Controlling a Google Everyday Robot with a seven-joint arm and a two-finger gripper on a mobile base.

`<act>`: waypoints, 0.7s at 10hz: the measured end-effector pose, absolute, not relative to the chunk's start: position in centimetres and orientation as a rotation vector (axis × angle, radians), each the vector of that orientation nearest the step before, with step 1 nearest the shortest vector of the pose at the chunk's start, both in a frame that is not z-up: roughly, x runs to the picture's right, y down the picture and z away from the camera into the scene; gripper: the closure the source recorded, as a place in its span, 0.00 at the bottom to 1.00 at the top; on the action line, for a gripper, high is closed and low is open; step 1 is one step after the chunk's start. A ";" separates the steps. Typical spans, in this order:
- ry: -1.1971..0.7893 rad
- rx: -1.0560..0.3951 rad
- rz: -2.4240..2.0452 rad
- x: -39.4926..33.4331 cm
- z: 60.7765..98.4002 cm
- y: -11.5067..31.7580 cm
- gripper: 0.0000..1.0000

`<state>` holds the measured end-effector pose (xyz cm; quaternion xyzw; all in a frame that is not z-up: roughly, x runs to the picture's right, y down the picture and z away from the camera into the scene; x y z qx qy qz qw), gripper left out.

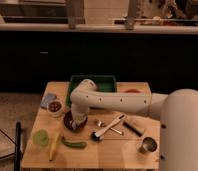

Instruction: Wipe purple bowl with towel

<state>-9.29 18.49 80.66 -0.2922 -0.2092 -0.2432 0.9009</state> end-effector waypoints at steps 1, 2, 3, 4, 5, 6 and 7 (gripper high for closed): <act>-0.421 -0.604 -0.474 -8.0 80.7 18.5 0.93; -0.409 -0.602 -0.452 -7.0 80.8 18.4 0.93; -0.399 -0.598 -0.441 -6.6 81.0 18.0 0.93; -0.391 -0.590 -0.439 -6.6 81.3 17.4 0.93; -0.386 -0.584 -0.441 -6.8 81.4 17.0 0.93; -0.381 -0.573 -0.441 -7.0 81.8 16.2 0.93; -0.379 -0.568 -0.450 -7.6 82.0 15.7 0.93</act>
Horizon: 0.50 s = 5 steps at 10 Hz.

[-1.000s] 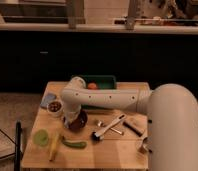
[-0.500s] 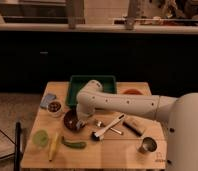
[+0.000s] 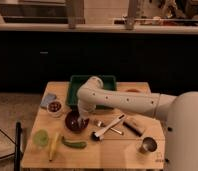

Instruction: Wipe purple bowl with towel

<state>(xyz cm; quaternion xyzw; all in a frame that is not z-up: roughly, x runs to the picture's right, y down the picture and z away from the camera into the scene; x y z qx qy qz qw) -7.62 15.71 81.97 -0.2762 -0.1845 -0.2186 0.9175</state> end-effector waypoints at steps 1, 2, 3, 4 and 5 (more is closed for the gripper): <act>-0.384 -0.562 -0.468 -8.8 82.1 15.3 0.93; -0.392 -0.560 -0.489 -10.0 82.3 15.0 0.93; -0.392 -0.561 -0.505 -10.6 82.5 14.9 0.93; -0.398 -0.562 -0.526 -11.6 82.6 14.8 0.93; -0.411 -0.563 -0.552 -13.0 82.6 14.8 0.93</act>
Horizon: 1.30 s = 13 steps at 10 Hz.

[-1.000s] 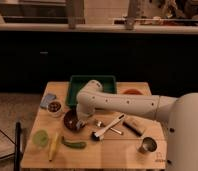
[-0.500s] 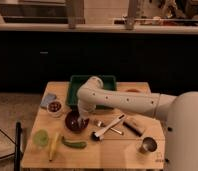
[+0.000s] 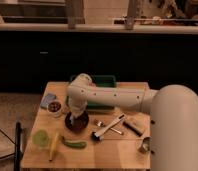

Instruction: Wipe purple bowl with towel

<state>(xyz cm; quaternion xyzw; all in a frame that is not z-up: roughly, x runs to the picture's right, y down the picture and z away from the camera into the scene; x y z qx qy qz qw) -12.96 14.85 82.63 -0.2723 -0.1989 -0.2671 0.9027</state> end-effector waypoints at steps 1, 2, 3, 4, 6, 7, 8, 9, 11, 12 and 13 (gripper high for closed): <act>-0.416 -0.567 -0.574 -13.5 82.6 15.0 0.93; -0.429 -0.571 -0.596 -14.2 82.3 15.4 0.93; -0.440 -0.575 -0.612 -14.8 81.9 15.9 0.93; -0.449 -0.581 -0.620 -14.7 81.5 16.7 0.93; -0.465 -0.592 -0.621 -13.9 80.6 18.4 0.93; -0.463 -0.601 -0.607 -12.8 80.5 19.1 0.93; -0.460 -0.606 -0.590 -11.7 80.5 19.4 0.93; -0.456 -0.609 -0.572 -10.7 80.5 19.6 0.93; -0.425 -0.611 -0.508 -7.9 81.3 19.1 0.93; -0.416 -0.608 -0.497 -7.5 81.6 18.6 0.93; -0.407 -0.603 -0.489 -7.3 82.0 17.8 0.93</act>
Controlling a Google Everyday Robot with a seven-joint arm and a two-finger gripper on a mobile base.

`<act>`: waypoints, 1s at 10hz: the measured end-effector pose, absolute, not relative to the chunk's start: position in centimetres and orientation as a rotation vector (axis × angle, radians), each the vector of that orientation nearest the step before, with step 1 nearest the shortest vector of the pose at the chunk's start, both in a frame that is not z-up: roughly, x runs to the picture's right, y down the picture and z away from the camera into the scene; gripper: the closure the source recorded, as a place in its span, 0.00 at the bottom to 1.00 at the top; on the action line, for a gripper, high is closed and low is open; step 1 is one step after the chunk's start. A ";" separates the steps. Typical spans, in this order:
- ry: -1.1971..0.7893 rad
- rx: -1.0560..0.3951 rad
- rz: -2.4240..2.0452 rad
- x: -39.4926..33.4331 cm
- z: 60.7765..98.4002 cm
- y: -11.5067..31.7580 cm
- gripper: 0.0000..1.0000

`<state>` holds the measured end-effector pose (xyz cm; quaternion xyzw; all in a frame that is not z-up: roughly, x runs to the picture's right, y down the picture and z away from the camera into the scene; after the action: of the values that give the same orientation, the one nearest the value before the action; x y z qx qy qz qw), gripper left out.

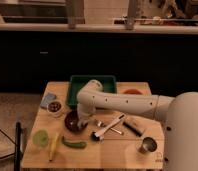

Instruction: Wipe purple bowl with towel

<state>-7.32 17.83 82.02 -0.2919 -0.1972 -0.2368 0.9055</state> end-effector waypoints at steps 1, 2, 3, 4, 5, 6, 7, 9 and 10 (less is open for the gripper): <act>-0.402 -0.594 -0.488 -7.6 82.5 16.8 0.93; -0.399 -0.591 -0.494 -7.9 82.8 16.3 0.93; -0.401 -0.589 -0.502 -8.7 83.2 15.8 0.93; -0.403 -0.588 -0.512 -9.5 83.5 15.5 0.93; -0.407 -0.590 -0.530 -10.7 83.6 15.2 0.93; -0.415 -0.590 -0.553 -12.0 83.7 15.1 0.93; -0.417 -0.592 -0.575 -12.5 83.6 15.2 0.93; -0.434 -0.590 -0.616 -13.5 83.2 15.7 0.93; -0.445 -0.588 -0.630 -13.8 82.7 16.2 0.93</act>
<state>-13.84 16.24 82.74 -0.2826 -0.2139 -0.3026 0.8848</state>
